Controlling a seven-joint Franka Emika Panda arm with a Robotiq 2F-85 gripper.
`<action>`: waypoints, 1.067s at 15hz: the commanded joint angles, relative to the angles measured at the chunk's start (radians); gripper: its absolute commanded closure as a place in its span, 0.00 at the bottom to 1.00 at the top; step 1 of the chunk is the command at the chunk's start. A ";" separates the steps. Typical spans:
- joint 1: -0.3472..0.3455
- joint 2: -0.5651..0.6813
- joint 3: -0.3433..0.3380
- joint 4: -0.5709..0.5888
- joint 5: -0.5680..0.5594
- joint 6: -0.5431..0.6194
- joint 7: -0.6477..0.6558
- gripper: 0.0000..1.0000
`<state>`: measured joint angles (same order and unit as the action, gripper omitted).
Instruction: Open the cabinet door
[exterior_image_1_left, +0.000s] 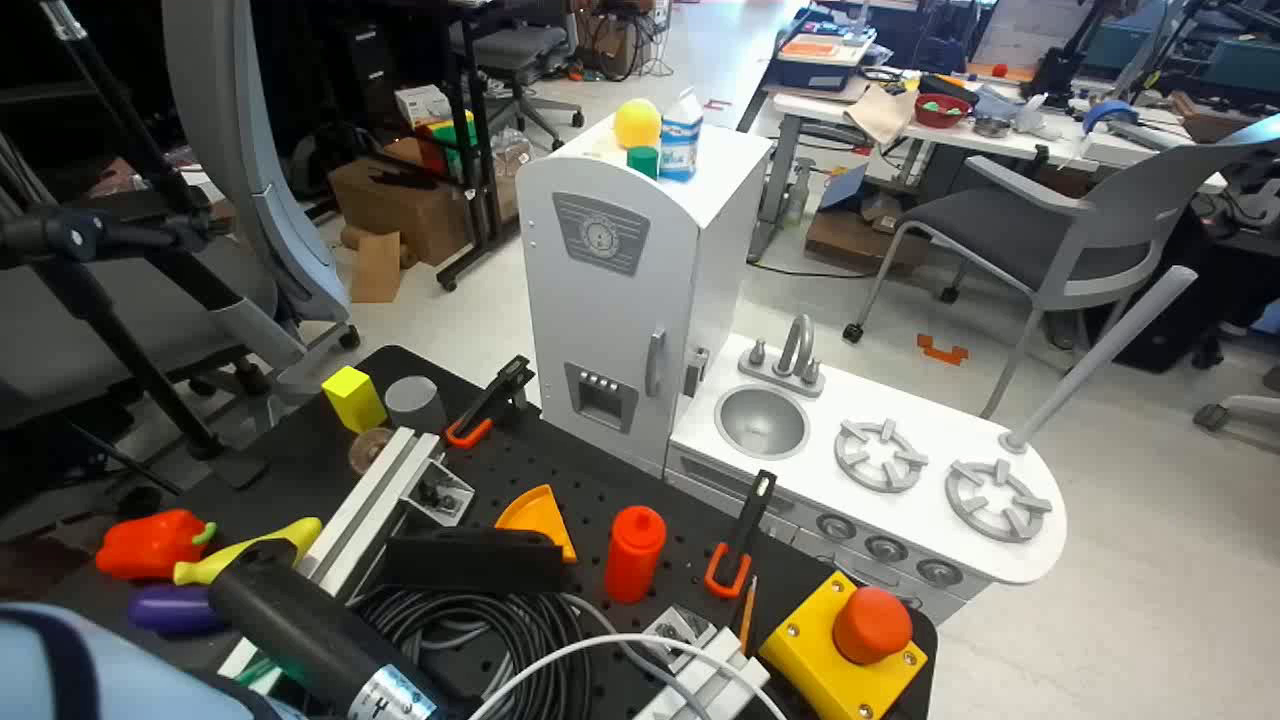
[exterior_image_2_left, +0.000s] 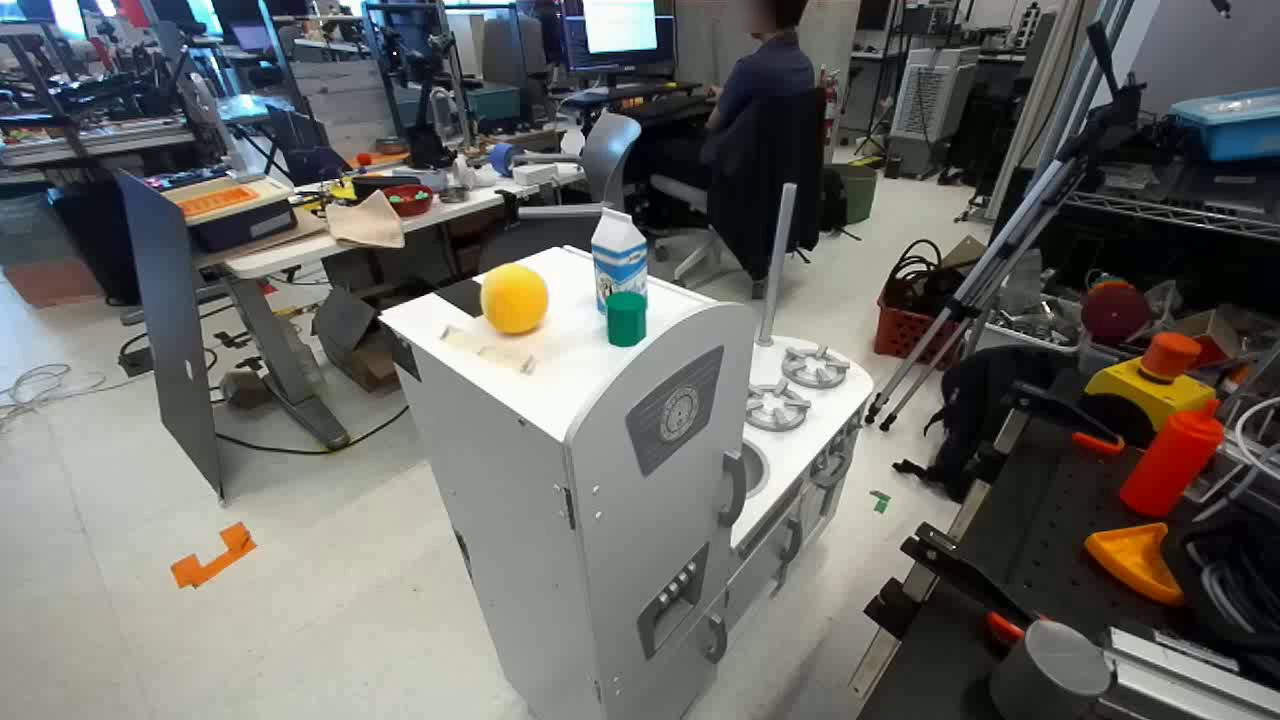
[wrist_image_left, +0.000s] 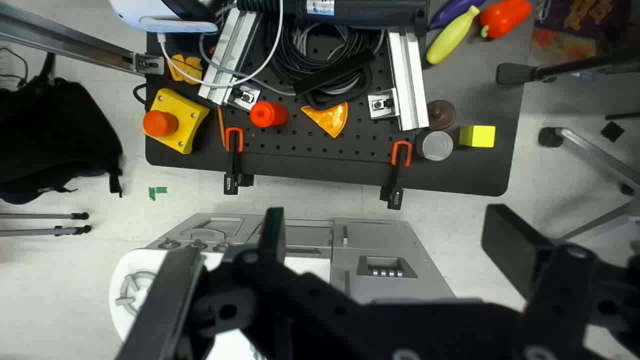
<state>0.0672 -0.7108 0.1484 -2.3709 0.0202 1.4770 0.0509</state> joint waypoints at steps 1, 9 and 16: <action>0.012 0.002 -0.009 0.002 -0.005 -0.002 0.007 0.00; 0.012 0.002 -0.009 0.002 -0.005 -0.002 0.007 0.00; -0.013 0.092 -0.100 -0.013 0.020 0.132 -0.043 0.00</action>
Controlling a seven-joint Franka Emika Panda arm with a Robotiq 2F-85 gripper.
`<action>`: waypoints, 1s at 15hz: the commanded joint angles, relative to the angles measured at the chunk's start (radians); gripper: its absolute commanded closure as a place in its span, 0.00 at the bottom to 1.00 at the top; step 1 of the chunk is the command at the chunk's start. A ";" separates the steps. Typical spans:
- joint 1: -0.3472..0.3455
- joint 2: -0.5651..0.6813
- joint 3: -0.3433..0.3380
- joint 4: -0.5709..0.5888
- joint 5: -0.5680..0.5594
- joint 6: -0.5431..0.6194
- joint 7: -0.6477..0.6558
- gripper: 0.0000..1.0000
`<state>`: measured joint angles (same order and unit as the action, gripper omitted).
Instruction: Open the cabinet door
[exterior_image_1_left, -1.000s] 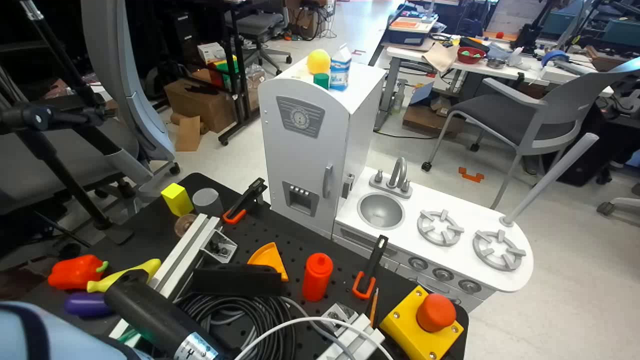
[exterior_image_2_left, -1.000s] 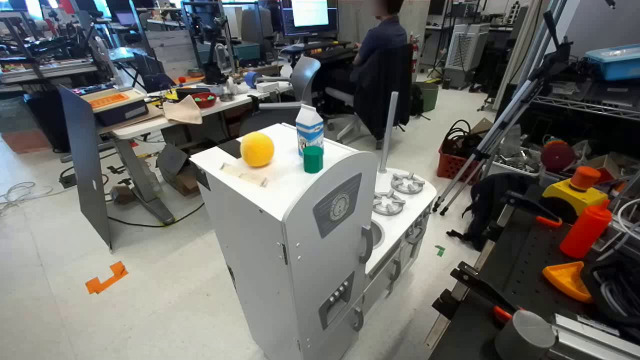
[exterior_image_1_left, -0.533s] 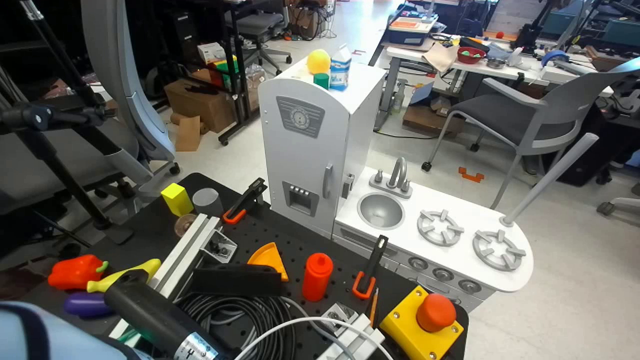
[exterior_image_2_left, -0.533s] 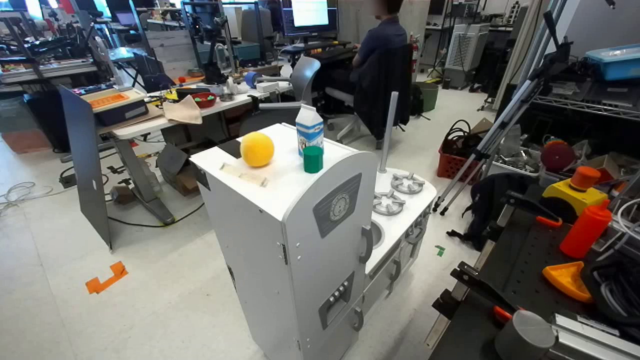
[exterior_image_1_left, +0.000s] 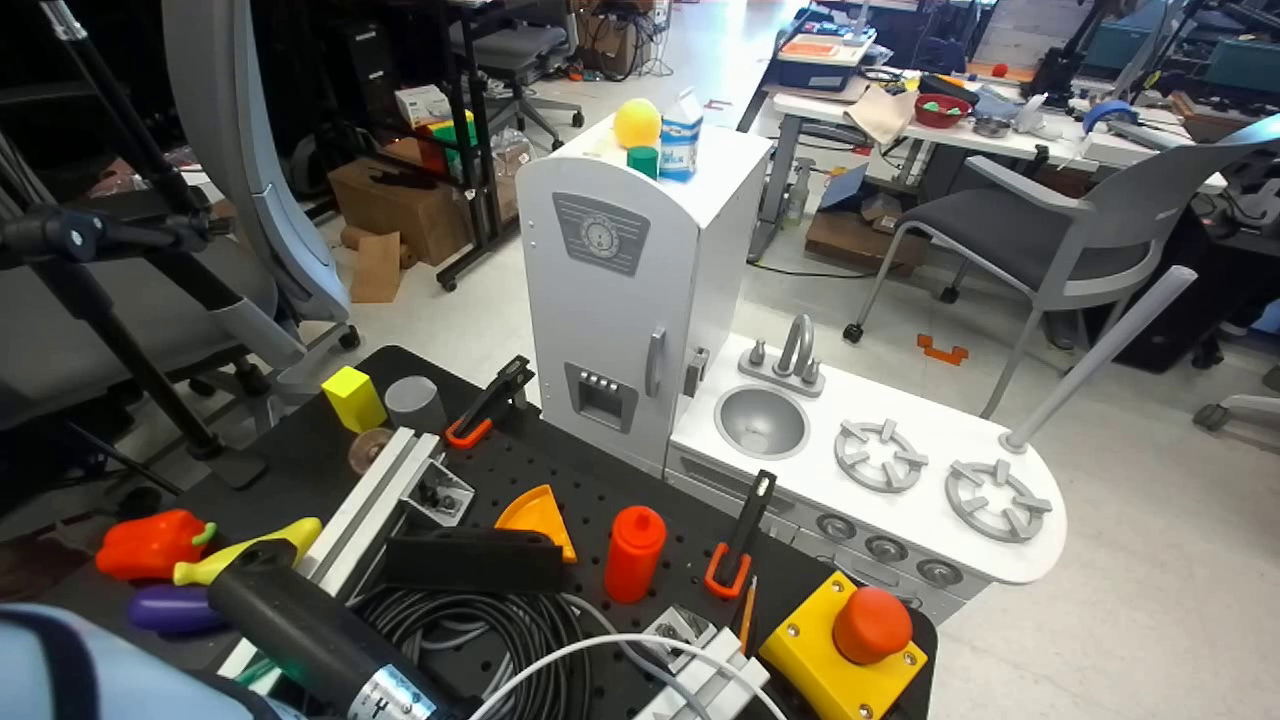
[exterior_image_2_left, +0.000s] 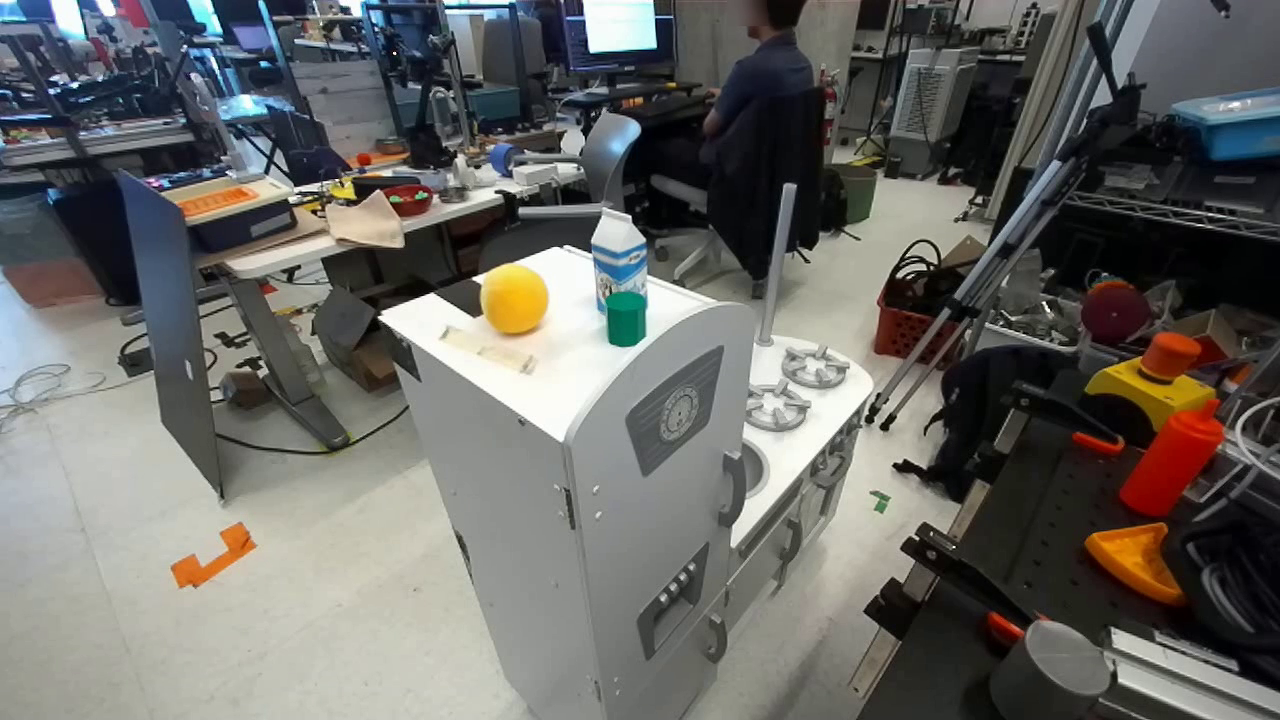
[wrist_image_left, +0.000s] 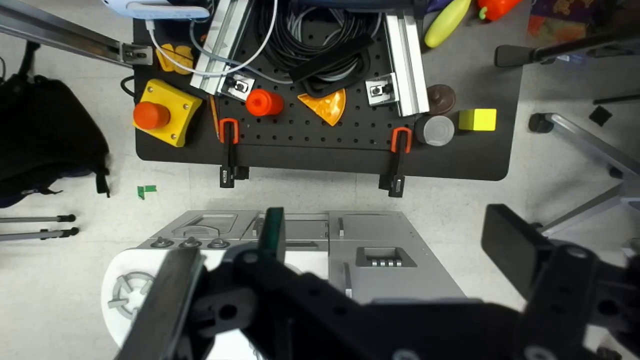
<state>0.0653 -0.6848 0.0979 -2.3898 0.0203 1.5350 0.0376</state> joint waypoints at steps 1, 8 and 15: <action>-0.017 0.099 -0.065 0.011 0.029 0.107 -0.030 0.00; -0.046 0.473 -0.132 0.134 0.149 0.317 -0.003 0.00; -0.048 0.829 -0.113 0.338 0.264 0.473 0.086 0.00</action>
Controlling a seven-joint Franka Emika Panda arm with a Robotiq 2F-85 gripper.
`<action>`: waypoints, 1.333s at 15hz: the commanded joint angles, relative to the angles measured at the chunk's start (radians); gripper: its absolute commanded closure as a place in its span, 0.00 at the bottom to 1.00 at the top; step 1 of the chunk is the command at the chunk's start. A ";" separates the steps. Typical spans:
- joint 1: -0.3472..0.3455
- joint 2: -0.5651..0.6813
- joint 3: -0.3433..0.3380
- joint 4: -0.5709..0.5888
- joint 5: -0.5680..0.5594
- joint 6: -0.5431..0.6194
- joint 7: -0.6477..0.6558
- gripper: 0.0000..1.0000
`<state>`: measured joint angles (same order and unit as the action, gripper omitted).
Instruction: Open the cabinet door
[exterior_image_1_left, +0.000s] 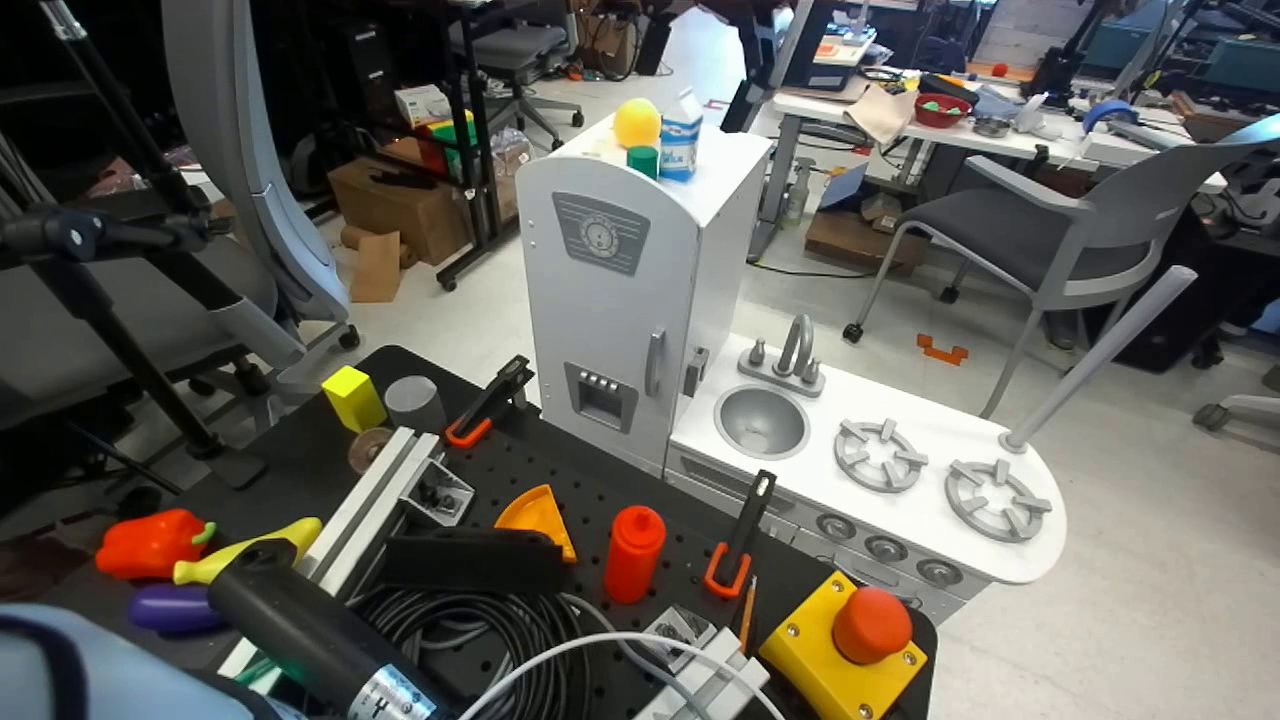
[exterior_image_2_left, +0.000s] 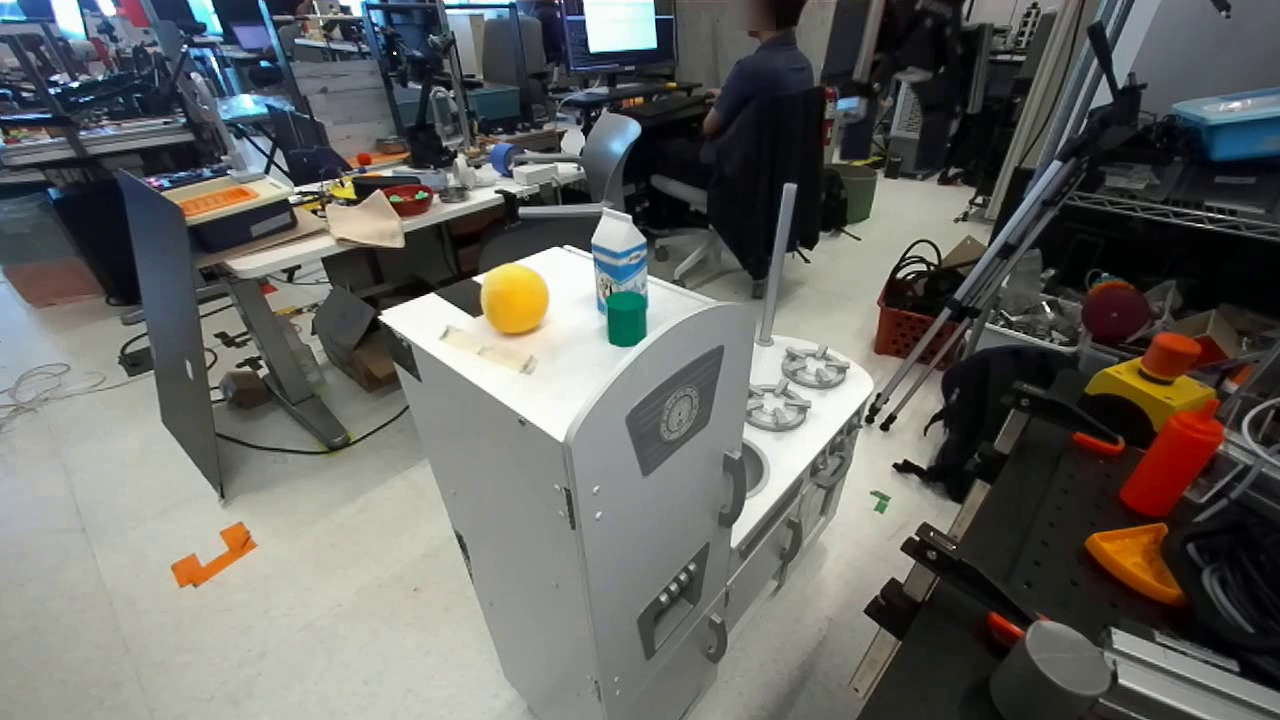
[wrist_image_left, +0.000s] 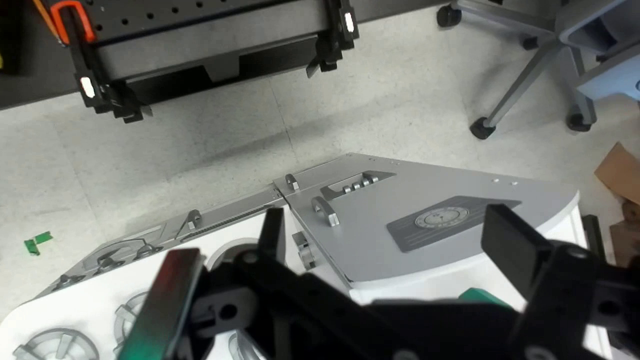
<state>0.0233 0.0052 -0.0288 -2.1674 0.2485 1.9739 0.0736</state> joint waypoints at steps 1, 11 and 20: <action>-0.003 0.182 0.018 0.149 0.036 0.052 0.074 0.00; 0.016 0.446 0.027 0.394 0.009 0.070 0.228 0.00; 0.029 0.557 0.027 0.468 0.006 0.047 0.283 0.00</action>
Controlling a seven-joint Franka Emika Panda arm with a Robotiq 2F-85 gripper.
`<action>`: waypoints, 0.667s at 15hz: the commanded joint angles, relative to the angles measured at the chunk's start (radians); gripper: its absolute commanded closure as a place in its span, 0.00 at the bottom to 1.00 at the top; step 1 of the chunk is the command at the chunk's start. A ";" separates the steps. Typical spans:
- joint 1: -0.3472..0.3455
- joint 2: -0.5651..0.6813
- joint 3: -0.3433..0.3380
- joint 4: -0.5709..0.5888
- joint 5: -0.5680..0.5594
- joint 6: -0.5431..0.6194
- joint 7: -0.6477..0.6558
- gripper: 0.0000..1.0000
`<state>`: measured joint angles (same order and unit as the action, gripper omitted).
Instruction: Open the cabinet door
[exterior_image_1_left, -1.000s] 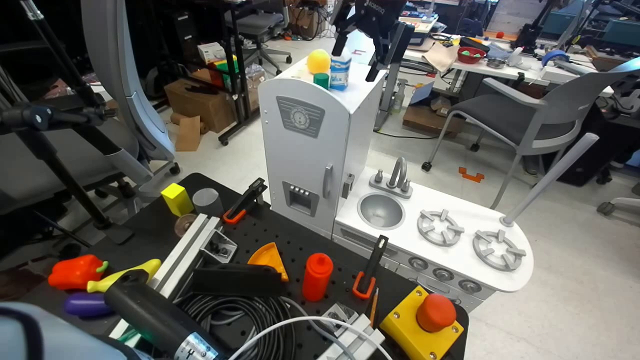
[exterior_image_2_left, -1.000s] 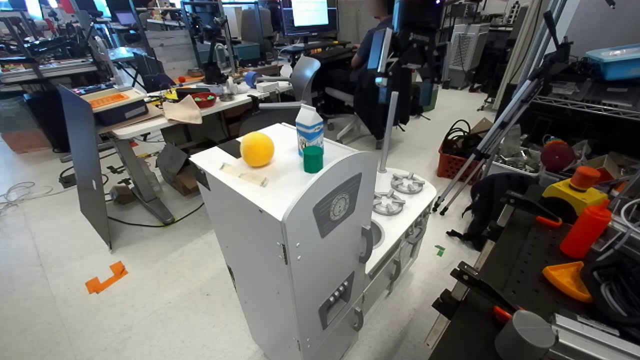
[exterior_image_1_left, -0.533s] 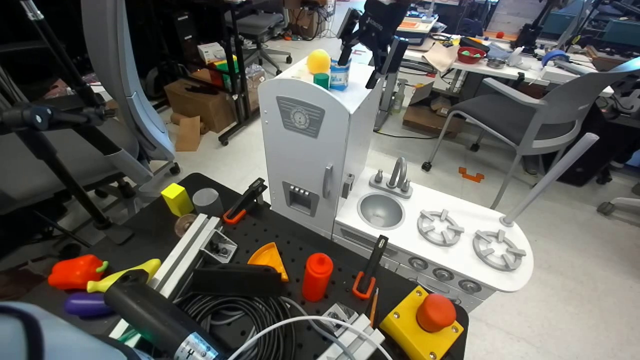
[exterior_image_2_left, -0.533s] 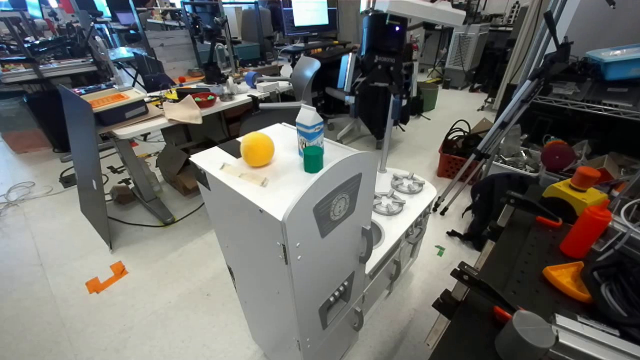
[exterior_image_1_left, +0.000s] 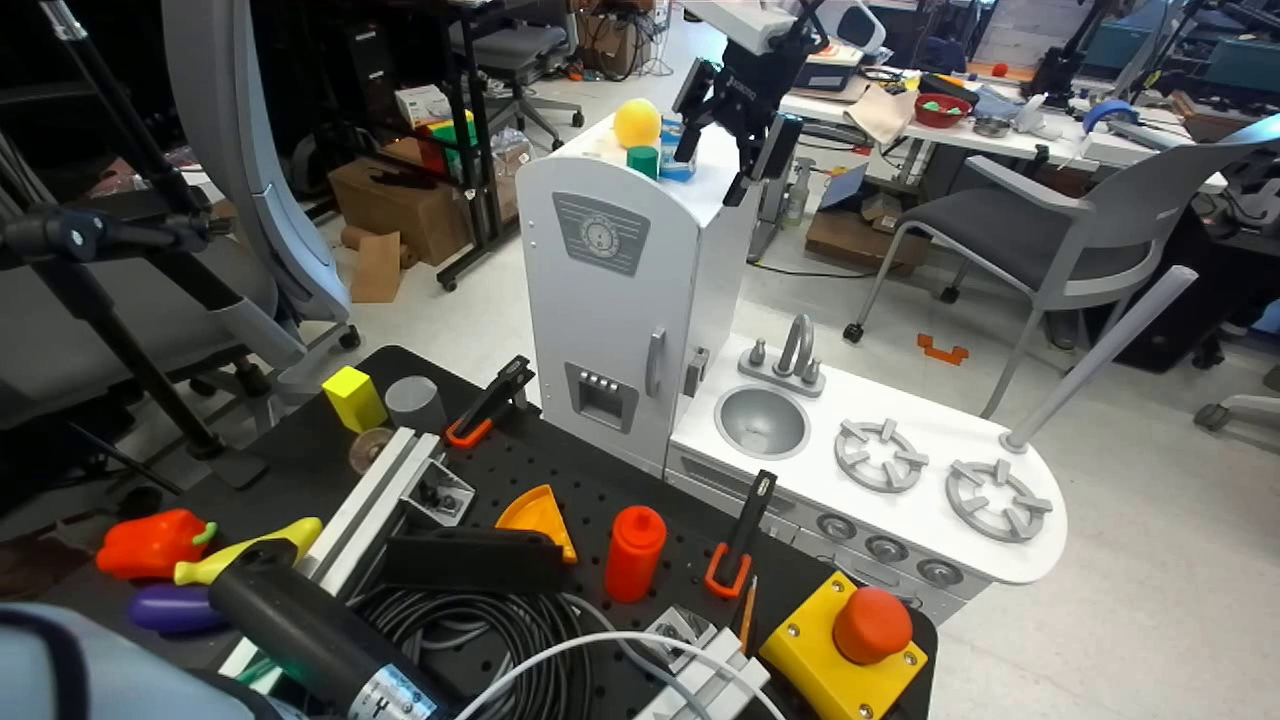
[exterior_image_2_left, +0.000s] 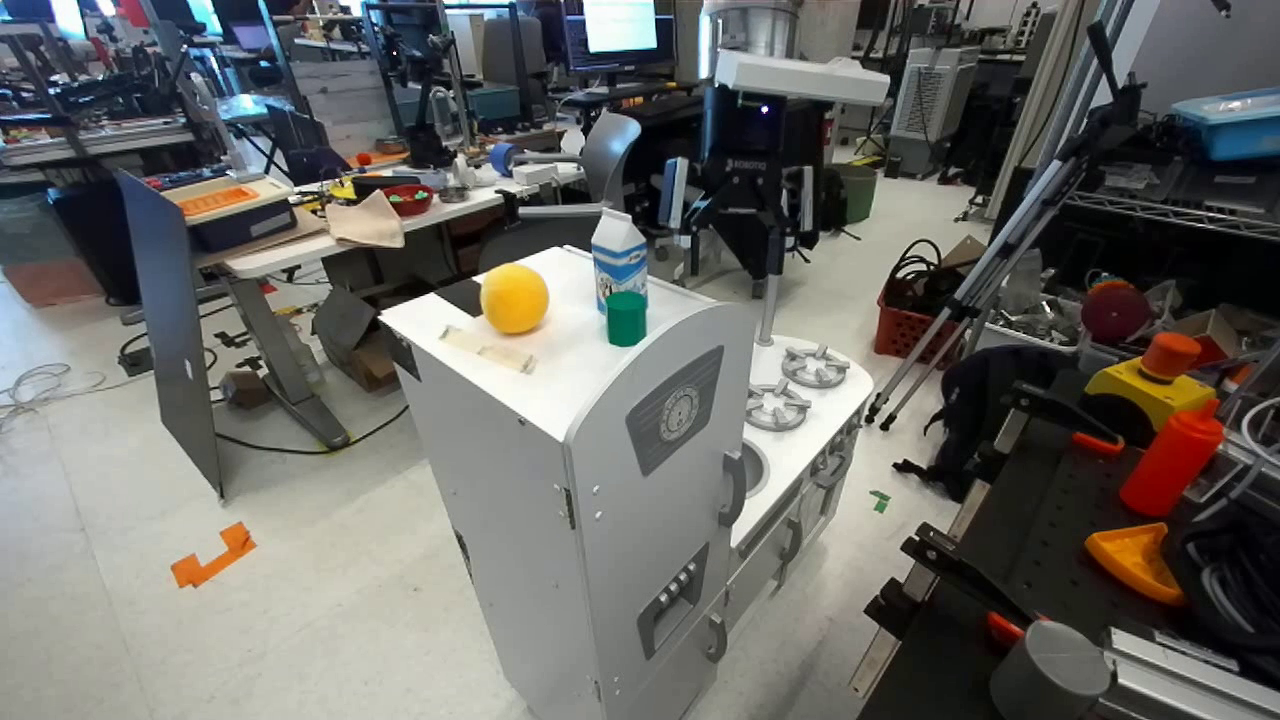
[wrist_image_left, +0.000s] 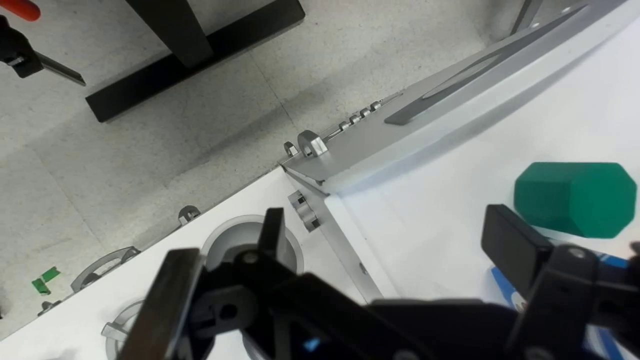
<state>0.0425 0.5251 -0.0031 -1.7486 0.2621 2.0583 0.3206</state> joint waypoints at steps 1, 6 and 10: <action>0.012 0.044 0.003 0.051 -0.007 -0.045 0.039 0.00; 0.022 0.072 0.008 0.058 -0.002 -0.102 0.052 0.00; 0.035 0.071 0.020 0.035 -0.017 -0.300 0.056 0.00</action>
<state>0.0647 0.5902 0.0066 -1.7215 0.2616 1.8980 0.3593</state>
